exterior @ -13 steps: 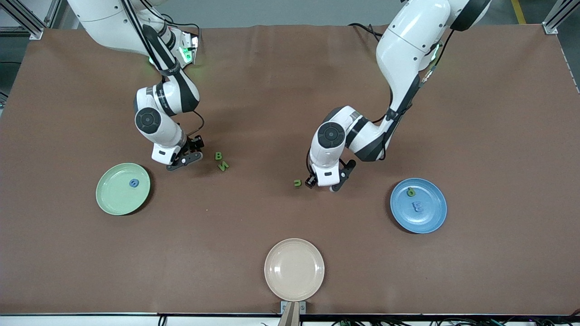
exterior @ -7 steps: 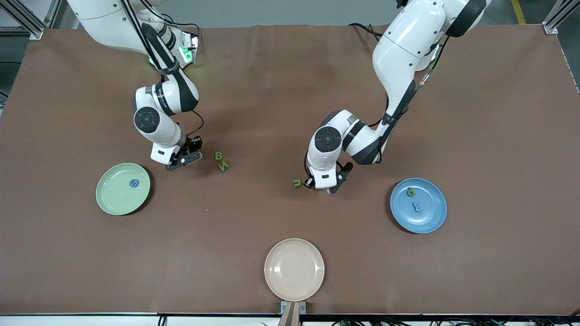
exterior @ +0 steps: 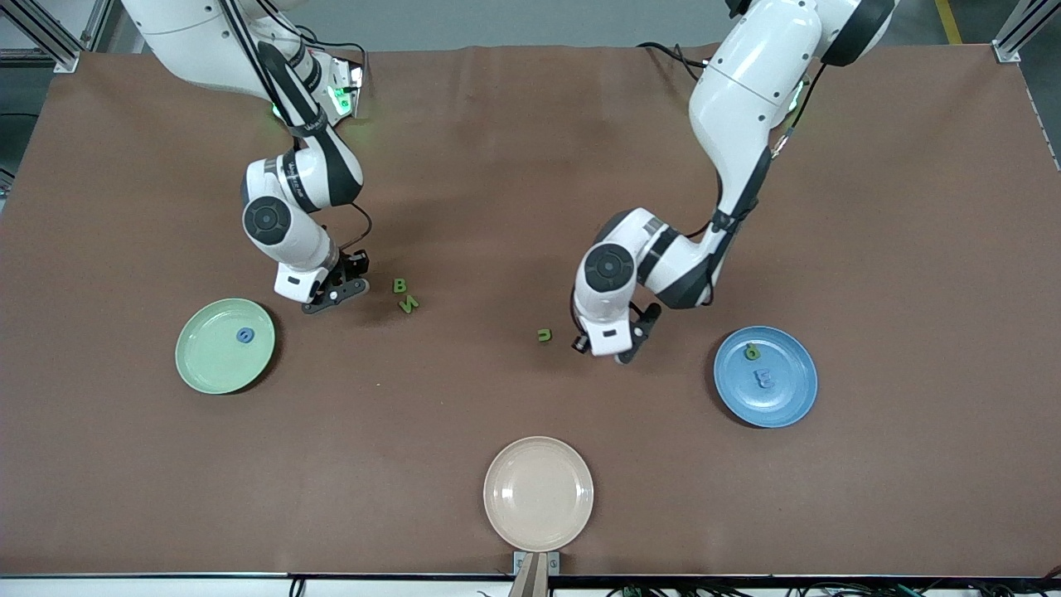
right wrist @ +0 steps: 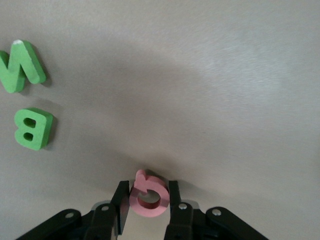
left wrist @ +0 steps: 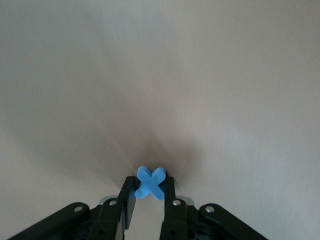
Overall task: Sort upper and lower case letters into plates
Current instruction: 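Open the left gripper over the blue plate while the right gripper drops q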
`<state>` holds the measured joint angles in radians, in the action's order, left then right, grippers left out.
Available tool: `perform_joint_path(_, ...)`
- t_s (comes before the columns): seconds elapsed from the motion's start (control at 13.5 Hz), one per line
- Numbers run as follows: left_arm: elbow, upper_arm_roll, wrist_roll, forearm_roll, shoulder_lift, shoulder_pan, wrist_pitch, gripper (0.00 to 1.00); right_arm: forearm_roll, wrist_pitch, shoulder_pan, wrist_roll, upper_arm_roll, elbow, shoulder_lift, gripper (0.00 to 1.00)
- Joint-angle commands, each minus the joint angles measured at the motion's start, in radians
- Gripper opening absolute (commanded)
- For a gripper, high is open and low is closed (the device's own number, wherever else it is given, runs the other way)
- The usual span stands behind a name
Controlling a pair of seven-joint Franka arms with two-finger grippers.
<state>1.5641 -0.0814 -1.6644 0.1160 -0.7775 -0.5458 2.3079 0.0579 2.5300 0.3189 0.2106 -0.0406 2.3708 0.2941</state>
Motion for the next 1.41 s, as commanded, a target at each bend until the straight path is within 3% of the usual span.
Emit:
perform_joint_path(0.0, 0.011, 0.037, 0.111, 0.016, 0.088, 0.055, -0.085, 0.00, -0.015, -0.179, -0.102, 0.106, -0.011, -0.089, -0.069, 0.20)
perform_joint_path(0.3, 0.068, 0.037, 0.354, 0.024, 0.185, 0.196, -0.134, 0.00, -0.049, -0.235, -0.292, 0.329, -0.013, -0.240, -0.020, 0.19)
perform_joint_path(0.52, 0.123, 0.035, 0.494, 0.050, 0.213, 0.288, -0.133, 0.00, -0.058, -0.228, -0.365, 0.400, -0.013, -0.304, 0.058, 0.18)
perform_joint_path(0.67, 0.134, 0.035, 0.508, 0.057, 0.199, 0.337, -0.128, 0.07, -0.058, -0.212, -0.389, 0.418, -0.013, -0.332, 0.100, 0.18)
perform_joint_path(0.82, 0.133, 0.035, 0.508, 0.059, 0.178, 0.359, -0.127, 0.22, -0.058, -0.154, -0.418, 0.450, -0.013, -0.332, 0.143, 0.18)
perform_joint_path(0.89, 0.131, 0.037, 0.512, 0.059, 0.172, 0.371, -0.127, 0.44, -0.058, -0.128, -0.425, 0.466, -0.013, -0.334, 0.163, 0.18)
perform_joint_path(0.97, 0.128, 0.035, 0.511, 0.057, 0.170, 0.372, -0.127, 0.78, -0.058, -0.111, -0.429, 0.467, -0.013, -0.334, 0.174, 0.18)
perform_joint_path(1.04, 0.123, 0.035, 0.491, 0.057, 0.173, 0.366, -0.127, 0.97, -0.058, -0.106, -0.434, 0.469, -0.013, -0.334, 0.181, 0.18)
perform_joint_path(1.34, 0.106, -0.033, 0.395, 0.053, 0.190, 0.342, -0.134, 0.99, -0.058, -0.085, -0.443, 0.469, -0.013, -0.332, 0.206, 0.21)
